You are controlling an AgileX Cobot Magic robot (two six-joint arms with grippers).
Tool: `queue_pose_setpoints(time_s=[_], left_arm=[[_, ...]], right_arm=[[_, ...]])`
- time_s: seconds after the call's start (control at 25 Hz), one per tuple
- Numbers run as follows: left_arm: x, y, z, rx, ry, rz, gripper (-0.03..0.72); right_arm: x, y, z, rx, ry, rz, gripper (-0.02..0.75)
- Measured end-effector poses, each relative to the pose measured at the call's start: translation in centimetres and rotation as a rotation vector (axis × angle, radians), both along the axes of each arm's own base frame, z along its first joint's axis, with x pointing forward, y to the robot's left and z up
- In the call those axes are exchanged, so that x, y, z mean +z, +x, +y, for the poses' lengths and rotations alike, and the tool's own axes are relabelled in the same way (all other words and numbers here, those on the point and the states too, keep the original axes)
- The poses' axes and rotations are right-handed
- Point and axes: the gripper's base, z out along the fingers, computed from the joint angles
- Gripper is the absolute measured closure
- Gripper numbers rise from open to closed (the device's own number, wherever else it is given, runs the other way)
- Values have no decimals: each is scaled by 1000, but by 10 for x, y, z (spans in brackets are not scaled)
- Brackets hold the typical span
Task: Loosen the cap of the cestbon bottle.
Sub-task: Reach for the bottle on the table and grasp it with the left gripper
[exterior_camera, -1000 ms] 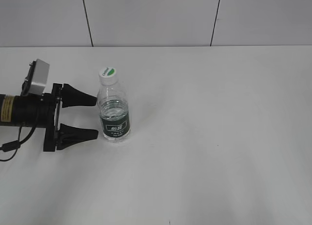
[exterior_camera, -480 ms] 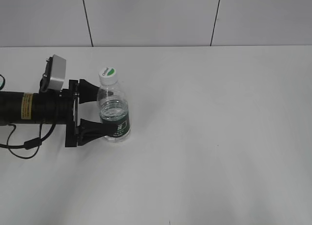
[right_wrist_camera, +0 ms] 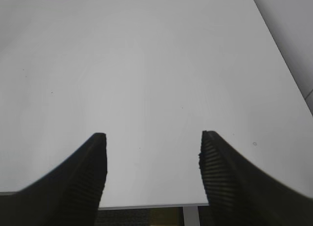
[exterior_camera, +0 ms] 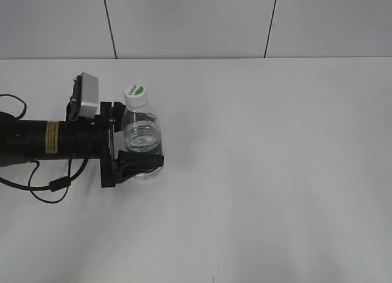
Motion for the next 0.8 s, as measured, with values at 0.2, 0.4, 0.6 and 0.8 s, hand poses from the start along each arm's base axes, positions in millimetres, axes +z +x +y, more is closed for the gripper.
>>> queue_pose_setpoints(time_s=[0.2, 0.4, 0.6, 0.8], left_arm=[[-16, 8, 0, 29, -5, 17, 88], [-24, 11, 0, 36, -5, 30, 93], [-27, 11, 0, 39, -5, 36, 117], [-27, 10, -1, 31, -4, 35, 280]], right_arm=[[0, 0, 0, 0, 0, 0, 276], [0, 0, 0, 0, 0, 0, 276], [0, 0, 0, 0, 0, 0, 276], [0, 0, 0, 0, 0, 0, 276]])
